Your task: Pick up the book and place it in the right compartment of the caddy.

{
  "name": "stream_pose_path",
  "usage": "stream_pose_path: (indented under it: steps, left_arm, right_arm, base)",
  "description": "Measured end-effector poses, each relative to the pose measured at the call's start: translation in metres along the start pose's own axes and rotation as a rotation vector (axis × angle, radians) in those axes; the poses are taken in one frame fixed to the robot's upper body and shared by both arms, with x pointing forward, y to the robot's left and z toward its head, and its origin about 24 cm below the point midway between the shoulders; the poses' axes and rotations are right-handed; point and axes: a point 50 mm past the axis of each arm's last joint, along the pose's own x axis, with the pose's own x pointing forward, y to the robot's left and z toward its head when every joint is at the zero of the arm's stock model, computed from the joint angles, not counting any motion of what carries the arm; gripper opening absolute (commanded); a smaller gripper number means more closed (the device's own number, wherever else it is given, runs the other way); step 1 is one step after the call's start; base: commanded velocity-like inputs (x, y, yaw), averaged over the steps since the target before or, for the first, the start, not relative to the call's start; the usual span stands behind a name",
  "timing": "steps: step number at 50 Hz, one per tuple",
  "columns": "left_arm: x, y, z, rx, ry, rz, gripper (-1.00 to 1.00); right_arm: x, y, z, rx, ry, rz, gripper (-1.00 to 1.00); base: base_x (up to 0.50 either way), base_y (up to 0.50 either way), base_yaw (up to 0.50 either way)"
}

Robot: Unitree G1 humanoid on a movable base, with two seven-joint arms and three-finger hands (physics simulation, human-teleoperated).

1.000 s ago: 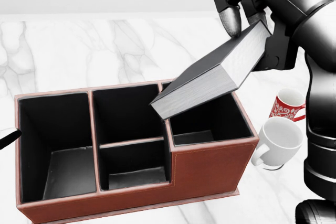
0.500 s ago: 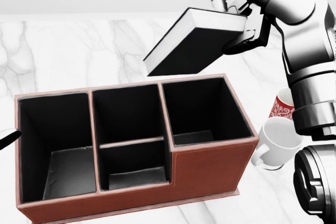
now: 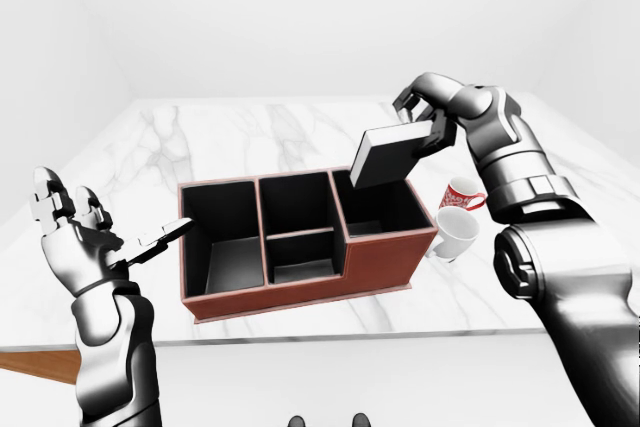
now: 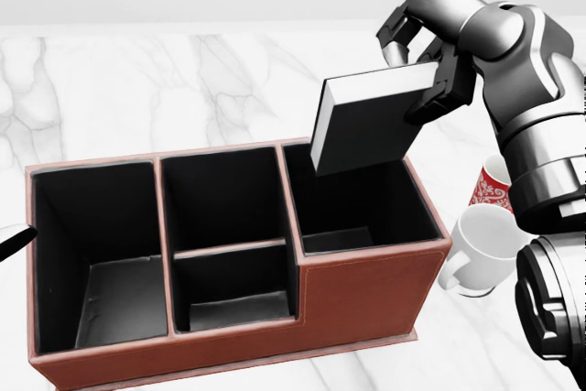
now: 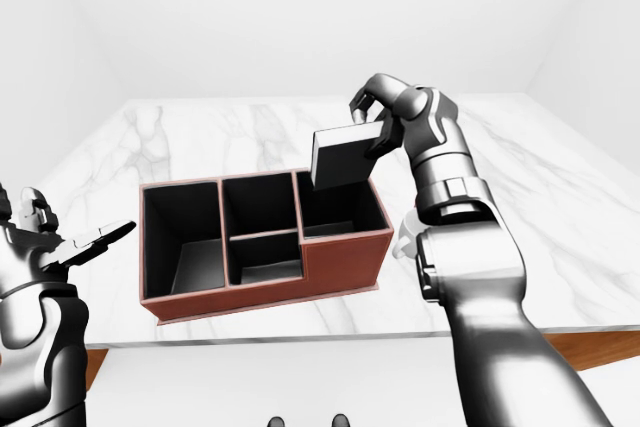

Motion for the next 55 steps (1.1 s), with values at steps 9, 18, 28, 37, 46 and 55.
stream_pose_path:
  steps: [9, 18, 28, 37, 46, 55]
  left_arm:
    - [0.0, 0.0, -0.001, 0.0, 0.001, 0.0, 1.0]
    - [0.001, 0.0, -0.001, 0.0, 0.001, 0.0, 1.0]
    - [0.001, 0.0, -0.001, 0.0, 0.001, 0.0, 1.0]
    - [0.001, 0.0, -0.001, 0.001, 0.002, 0.0, 1.0]
    - [0.0, 0.0, -0.001, 0.001, 0.002, 0.0, 1.0]
    - [0.0, 0.0, -0.001, 0.002, 0.002, 0.0, 1.0]
  right_arm:
    - [0.003, 0.008, -0.005, -0.009, 0.028, 0.02, -1.0]
    - [0.004, 0.011, -0.008, -0.003, 0.04, 0.028, -1.0]
    - [0.006, 0.017, -0.015, 0.02, 0.054, 0.033, -1.0]
    - [0.007, 0.023, -0.021, 0.034, 0.068, 0.04, -1.0]
    - [0.009, 0.03, -0.026, 0.036, 0.083, 0.053, -1.0]
    - [0.01, 0.036, -0.03, 0.049, 0.091, 0.063, -1.0]
  base:
    - [0.0, 0.0, 0.0]
    - [0.0, 0.0, 0.0]
    - [0.0, 0.0, 0.0]
    - [0.0, 0.0, 0.0]
    - [0.0, 0.0, 0.0]
    - [0.0, 0.0, 0.0]
